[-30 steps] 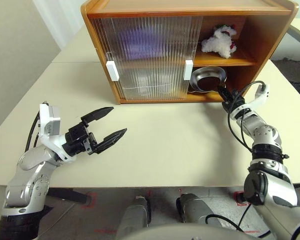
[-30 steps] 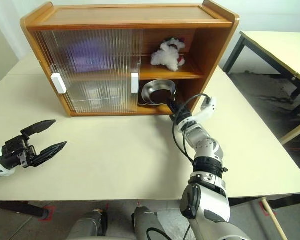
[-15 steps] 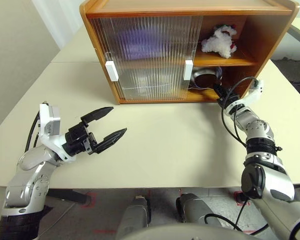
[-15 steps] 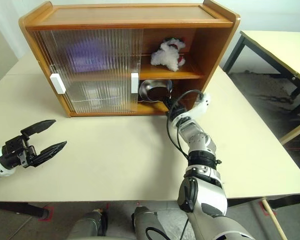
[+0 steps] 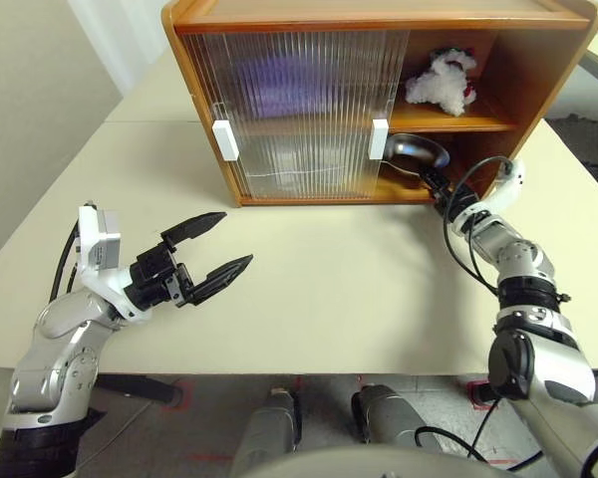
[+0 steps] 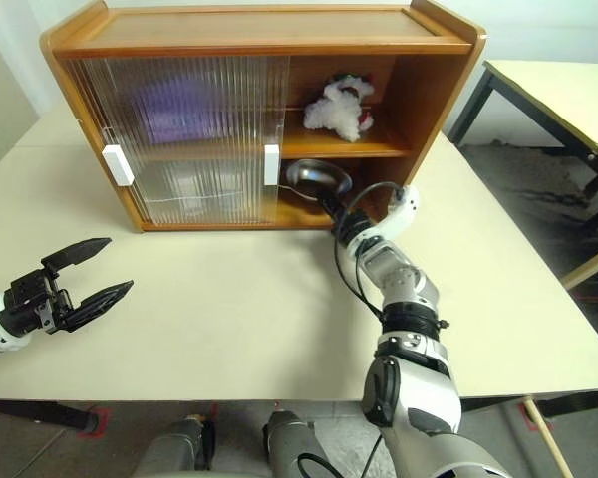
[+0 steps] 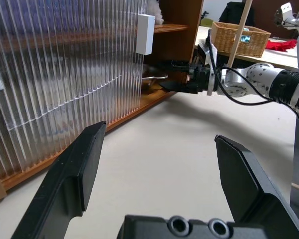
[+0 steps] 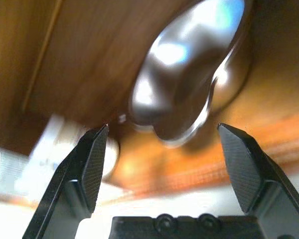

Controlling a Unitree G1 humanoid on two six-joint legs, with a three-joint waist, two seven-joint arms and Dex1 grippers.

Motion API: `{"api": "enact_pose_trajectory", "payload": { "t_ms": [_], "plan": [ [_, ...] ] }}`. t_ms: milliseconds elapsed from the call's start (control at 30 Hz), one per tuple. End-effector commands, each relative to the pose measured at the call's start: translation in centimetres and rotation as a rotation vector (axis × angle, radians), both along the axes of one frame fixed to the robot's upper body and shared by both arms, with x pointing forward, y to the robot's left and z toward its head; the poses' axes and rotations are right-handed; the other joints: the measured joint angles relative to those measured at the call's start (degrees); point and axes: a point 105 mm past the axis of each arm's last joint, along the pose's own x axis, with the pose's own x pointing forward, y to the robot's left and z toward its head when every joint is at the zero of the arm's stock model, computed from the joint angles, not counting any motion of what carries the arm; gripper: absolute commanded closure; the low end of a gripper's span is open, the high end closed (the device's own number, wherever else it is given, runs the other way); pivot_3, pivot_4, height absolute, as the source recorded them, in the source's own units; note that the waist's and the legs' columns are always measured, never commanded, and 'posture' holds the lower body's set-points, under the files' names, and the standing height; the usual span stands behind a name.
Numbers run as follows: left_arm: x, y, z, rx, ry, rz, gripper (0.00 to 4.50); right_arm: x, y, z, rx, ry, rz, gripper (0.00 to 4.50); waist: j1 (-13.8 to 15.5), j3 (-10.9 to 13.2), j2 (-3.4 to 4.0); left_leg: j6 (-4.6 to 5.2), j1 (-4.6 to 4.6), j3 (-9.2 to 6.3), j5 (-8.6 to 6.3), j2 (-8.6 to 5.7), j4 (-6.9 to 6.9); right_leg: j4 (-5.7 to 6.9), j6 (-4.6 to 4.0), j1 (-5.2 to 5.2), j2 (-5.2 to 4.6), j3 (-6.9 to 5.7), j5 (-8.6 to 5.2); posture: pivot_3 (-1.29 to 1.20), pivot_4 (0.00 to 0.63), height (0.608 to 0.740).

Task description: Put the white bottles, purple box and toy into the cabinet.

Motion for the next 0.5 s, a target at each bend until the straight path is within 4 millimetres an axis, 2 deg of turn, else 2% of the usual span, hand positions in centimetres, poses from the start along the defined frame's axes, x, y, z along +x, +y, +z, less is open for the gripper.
{"api": "enact_pose_trajectory", "payload": {
  "t_ms": [33,100,200,367,500],
  "plan": [
    [-0.3,0.1,-0.1,0.016,0.009,0.003,0.00,-2.4,0.3,-0.7,-0.094,0.035,0.165,0.04,0.0,0.0,-0.02,0.00,0.00,0.00,0.00,0.00,0.00,-0.01,0.00,0.00,0.00,0.00,-0.02,-0.14,0.103,0.740],
    [-0.3,0.1,-0.2,0.017,0.011,0.004,0.00,-3.9,0.4,-0.1,-0.133,0.009,0.275,0.04,0.0,0.0,-0.04,-0.01,-0.01,0.01,-0.02,0.00,-0.01,-0.02,0.03,0.00,0.00,-0.01,-0.08,-0.15,0.104,0.740],
    [-0.2,0.1,-0.2,0.017,0.012,0.003,0.00,-6.4,1.3,1.6,-0.126,-0.040,0.459,0.67,-0.2,0.1,-0.02,0.00,0.00,0.05,-0.05,0.00,-0.01,-0.01,0.07,0.01,0.01,0.00,-0.19,-0.16,0.106,0.740],
    [-0.1,0.0,-0.1,0.018,0.011,-0.005,0.00,-8.0,3.1,3.6,-0.111,-0.083,0.614,2.56,-0.8,0.2,-0.15,0.02,0.09,0.08,-0.04,0.01,0.00,-0.01,0.12,0.11,0.10,0.03,-0.25,-0.16,0.105,0.740],
    [0.1,0.0,0.0,0.021,0.007,-0.008,0.00,-6.5,5.7,5.8,-0.113,-0.186,0.610,4.09,-1.1,0.2,-0.15,0.06,0.18,0.07,-0.02,0.02,0.03,0.00,0.18,0.18,0.10,0.06,-0.32,-0.16,0.100,0.740]
  ]
}}
